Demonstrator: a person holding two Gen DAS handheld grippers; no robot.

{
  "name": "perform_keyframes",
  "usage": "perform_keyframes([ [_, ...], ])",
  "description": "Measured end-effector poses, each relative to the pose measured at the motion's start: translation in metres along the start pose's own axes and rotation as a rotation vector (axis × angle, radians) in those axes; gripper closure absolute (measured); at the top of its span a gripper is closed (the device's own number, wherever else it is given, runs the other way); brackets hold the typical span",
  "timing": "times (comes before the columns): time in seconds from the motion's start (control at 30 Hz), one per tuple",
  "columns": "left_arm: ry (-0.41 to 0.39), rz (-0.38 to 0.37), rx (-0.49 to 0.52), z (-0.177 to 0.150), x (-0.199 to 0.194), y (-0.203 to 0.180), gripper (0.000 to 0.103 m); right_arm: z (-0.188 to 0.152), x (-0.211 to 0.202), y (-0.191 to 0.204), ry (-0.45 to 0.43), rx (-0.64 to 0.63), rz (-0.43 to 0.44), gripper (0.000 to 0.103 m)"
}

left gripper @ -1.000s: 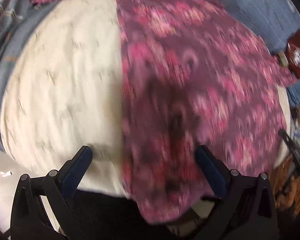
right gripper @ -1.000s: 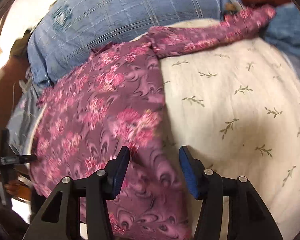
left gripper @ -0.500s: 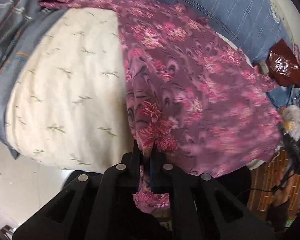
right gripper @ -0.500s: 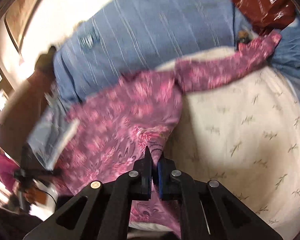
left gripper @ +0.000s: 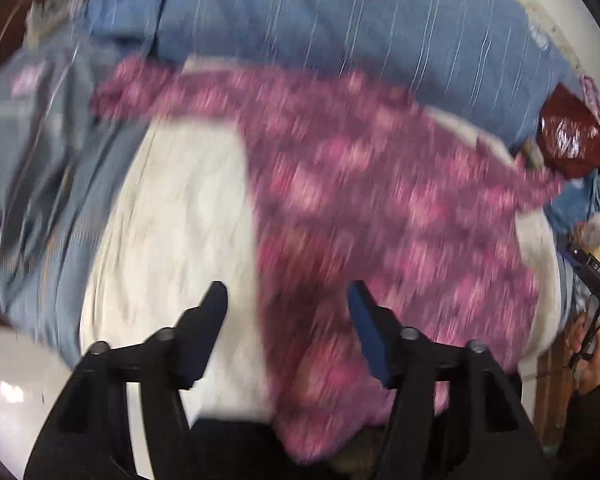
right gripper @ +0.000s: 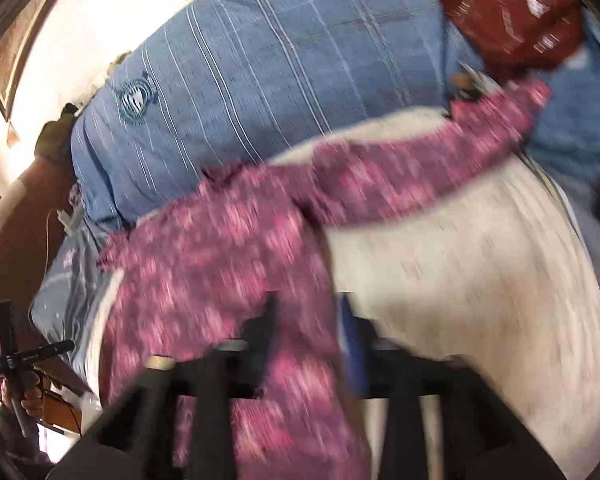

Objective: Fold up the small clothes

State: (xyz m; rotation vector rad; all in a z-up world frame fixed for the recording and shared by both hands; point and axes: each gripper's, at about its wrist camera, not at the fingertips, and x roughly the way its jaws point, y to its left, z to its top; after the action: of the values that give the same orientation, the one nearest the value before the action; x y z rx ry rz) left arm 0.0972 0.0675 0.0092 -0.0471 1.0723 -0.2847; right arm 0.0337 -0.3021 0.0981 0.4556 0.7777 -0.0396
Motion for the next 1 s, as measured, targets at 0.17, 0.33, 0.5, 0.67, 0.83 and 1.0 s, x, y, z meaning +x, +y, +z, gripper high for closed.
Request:
perform_keyframes([
  [0.17,0.042,-0.037,-0.005,0.045,0.056,-0.033,0.04,0.038,0.091,0.01,0.084,0.081,-0.006,0.051],
  [0.33,0.08,-0.007,0.053,0.05,0.093,-0.055,0.04,0.057,0.147,0.013,0.093,0.071,-0.052,0.098],
  [0.5,0.093,0.033,0.024,0.054,0.121,-0.038,0.04,0.067,0.156,-0.015,0.252,0.133,-0.064,0.086],
  [0.67,-0.002,0.106,0.11,0.039,0.131,-0.056,0.022,0.103,0.099,-0.012,0.071,0.044,-0.059,0.051],
  [0.83,-0.012,0.123,0.111,0.04,0.135,-0.065,0.019,0.135,0.163,-0.001,0.16,-0.031,-0.147,0.02],
  [1.0,-0.053,0.095,0.097,0.047,0.119,-0.056,0.02,0.131,0.226,0.001,0.227,-0.114,-0.236,0.099],
])
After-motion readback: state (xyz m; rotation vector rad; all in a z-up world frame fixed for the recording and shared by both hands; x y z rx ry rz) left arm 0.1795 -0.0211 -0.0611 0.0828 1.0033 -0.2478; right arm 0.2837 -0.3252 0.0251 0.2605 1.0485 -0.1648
